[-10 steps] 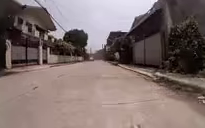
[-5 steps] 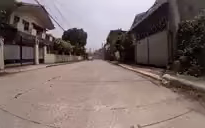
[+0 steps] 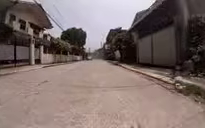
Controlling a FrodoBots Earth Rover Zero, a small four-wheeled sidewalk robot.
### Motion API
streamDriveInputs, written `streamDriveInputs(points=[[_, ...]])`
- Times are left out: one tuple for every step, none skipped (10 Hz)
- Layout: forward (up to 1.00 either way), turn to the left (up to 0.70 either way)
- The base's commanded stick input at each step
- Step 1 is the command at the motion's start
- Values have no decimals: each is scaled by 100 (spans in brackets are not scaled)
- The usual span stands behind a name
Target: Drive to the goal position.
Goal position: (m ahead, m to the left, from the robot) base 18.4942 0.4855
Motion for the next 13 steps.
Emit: streamDriveInputs(points=[[100,0],[100,0],[100,0],[100,0],[100,0],[100,0],[100,0],[100,0],[100,0],[100,0],[100,0],[100,0],[100,0]])
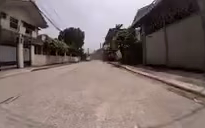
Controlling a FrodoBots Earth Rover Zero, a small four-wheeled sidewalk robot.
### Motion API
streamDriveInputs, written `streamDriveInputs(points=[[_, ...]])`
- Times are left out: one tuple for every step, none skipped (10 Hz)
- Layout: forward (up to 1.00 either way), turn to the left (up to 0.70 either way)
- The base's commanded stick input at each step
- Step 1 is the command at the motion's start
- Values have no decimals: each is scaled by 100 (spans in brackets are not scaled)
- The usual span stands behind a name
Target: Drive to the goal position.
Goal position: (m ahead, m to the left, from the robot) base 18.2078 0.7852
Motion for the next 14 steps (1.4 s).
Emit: streamDriveInputs(points=[[100,0],[100,0],[100,0],[100,0],[100,0],[100,0],[100,0],[100,0],[100,0],[100,0],[100,0],[100,0],[100,0],[100,0]])
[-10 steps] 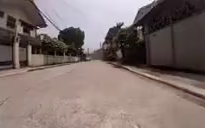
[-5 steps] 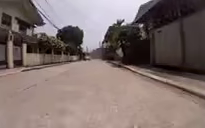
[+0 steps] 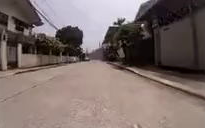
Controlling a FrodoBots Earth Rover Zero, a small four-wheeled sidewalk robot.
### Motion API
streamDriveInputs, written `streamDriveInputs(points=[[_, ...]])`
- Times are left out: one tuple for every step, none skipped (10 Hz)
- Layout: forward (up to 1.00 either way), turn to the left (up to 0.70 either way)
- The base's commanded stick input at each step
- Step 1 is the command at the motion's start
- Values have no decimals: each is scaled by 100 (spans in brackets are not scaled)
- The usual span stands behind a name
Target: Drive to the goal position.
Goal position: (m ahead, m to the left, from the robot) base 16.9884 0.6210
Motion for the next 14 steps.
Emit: streamDriveInputs(points=[[100,0],[100,0],[100,0],[100,0],[100,0],[100,0],[100,0],[100,0],[100,0],[100,0],[100,0],[100,0],[100,0],[100,0]])
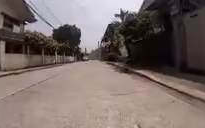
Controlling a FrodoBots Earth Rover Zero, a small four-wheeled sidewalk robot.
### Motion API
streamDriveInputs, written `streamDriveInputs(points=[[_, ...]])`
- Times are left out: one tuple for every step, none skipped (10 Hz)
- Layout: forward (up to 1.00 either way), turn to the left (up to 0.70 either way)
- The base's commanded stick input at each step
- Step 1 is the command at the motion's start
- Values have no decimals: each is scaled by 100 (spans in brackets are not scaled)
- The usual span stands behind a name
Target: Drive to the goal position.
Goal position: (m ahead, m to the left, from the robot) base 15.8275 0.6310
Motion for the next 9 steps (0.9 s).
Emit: streamDriveInputs(points=[[100,0],[100,0],[100,0],[100,0],[100,0],[100,0],[100,0],[100,0],[100,0]])
